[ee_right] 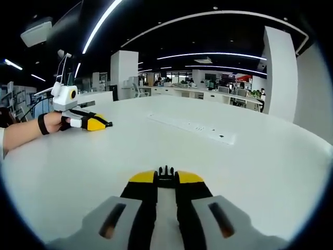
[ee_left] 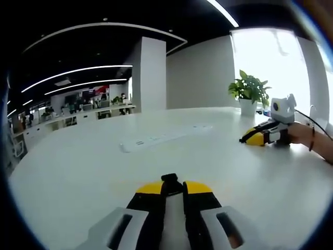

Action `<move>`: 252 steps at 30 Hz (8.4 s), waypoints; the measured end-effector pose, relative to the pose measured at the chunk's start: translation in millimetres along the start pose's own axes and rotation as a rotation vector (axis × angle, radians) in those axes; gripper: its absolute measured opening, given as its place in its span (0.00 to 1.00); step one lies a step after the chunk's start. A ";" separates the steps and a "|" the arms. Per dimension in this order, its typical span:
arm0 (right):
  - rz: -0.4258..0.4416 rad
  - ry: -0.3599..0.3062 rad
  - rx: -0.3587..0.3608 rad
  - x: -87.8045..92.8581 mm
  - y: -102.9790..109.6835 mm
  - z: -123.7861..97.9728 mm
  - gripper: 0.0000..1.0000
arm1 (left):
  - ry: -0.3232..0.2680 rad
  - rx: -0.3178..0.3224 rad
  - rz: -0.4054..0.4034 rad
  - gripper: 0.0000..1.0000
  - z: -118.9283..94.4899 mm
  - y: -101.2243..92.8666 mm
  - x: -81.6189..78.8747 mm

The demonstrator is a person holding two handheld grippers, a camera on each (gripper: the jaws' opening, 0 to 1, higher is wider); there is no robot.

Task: Snap the two parts of the plastic buckle together until the buckle closes and remains connected.

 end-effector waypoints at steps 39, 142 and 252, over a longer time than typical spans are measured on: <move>0.018 0.012 -0.013 -1.3 1.1 -2.8 0.12 | 0.008 0.012 -0.021 0.12 -4.7 0.9 1.1; -0.002 -0.080 -0.041 -27.9 12.5 -3.4 0.12 | -0.072 0.049 0.013 0.12 -17.1 -8.4 -29.3; -0.052 -0.029 -0.104 -5.2 61.0 -49.2 0.12 | -0.002 0.176 0.136 0.12 -87.0 -49.9 -10.7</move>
Point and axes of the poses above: the point that each gripper's makers call its tool centre point, and the gripper's own axes: z roughly forward along the fingers, y roughly to its left, x roughly out of its underside, the point moved 10 cm from there along -z, roughly backward along the fingers, and after that the axes turned 2 degrees about -y, right-handed, at the moved point
